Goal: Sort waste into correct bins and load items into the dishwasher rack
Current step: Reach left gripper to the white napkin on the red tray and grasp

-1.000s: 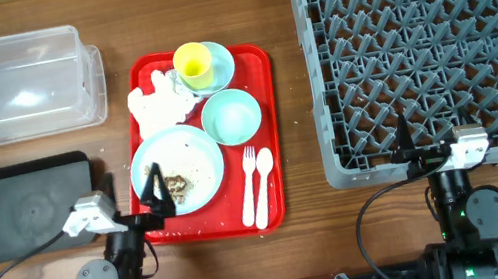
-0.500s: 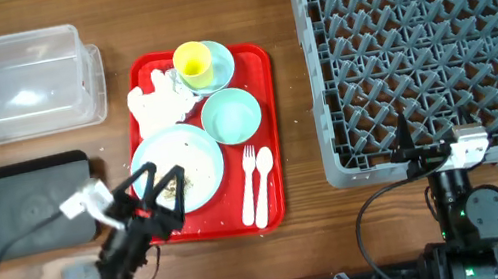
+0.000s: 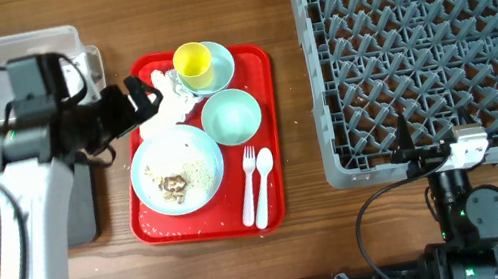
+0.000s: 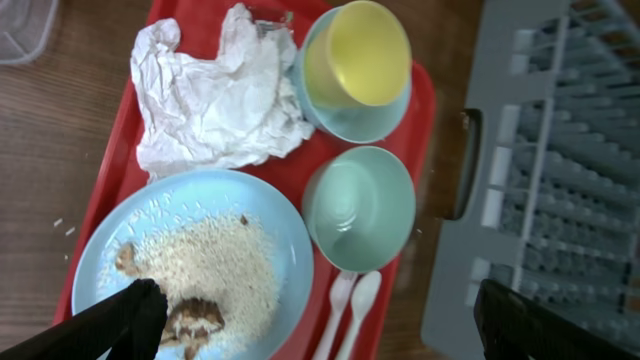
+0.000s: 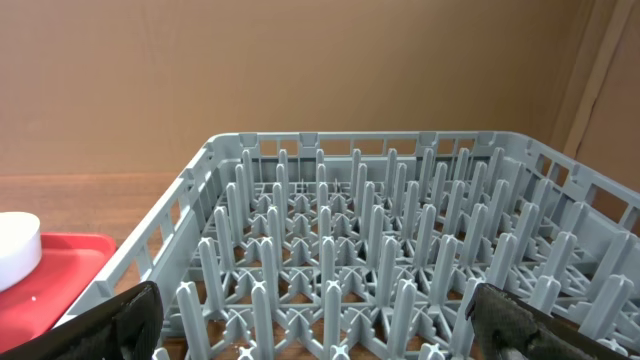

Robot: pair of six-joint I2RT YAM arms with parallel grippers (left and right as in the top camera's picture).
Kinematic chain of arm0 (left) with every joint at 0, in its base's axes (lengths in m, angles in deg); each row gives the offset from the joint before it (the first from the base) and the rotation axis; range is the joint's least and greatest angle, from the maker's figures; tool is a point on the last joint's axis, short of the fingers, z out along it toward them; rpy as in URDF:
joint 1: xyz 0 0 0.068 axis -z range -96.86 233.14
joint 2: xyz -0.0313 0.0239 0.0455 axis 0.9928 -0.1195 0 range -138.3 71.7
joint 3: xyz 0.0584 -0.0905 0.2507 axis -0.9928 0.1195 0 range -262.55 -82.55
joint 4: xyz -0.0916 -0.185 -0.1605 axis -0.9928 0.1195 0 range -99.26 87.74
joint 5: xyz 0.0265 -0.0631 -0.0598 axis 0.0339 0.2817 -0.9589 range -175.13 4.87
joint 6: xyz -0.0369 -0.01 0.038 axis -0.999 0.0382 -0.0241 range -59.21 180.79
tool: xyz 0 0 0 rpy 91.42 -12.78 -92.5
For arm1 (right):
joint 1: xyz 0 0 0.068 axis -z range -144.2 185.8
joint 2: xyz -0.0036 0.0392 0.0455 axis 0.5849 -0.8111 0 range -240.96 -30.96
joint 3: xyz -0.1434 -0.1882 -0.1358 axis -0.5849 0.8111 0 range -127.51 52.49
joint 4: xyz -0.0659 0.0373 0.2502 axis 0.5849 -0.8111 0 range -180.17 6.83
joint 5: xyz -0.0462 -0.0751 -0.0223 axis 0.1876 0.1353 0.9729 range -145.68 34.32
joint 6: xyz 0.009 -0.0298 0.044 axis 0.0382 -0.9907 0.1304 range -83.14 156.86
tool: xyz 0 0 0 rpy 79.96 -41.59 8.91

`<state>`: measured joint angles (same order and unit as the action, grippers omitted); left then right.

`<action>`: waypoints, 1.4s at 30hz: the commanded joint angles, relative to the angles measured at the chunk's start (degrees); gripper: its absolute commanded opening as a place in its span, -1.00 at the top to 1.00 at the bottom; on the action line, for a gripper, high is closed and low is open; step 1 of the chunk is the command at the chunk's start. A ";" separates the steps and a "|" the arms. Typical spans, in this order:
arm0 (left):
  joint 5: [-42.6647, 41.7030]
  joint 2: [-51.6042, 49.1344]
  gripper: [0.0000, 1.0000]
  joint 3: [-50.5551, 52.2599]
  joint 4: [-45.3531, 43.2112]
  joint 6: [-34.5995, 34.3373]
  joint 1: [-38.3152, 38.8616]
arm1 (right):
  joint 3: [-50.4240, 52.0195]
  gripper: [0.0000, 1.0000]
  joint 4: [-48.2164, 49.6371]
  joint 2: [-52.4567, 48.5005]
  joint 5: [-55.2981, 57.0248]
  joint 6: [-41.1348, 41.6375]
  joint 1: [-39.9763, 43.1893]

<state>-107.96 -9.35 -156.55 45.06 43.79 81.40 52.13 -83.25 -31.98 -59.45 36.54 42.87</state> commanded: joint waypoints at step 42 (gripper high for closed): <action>14.34 -30.36 0.88 -0.52 -22.64 1.60 7.41 | 0.07 -1.00 0.15 0.22 0.74 -0.83 0.31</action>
<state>-91.65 -39.41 -156.55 22.60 45.34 88.87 52.13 -83.27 -31.98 -59.45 36.52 42.87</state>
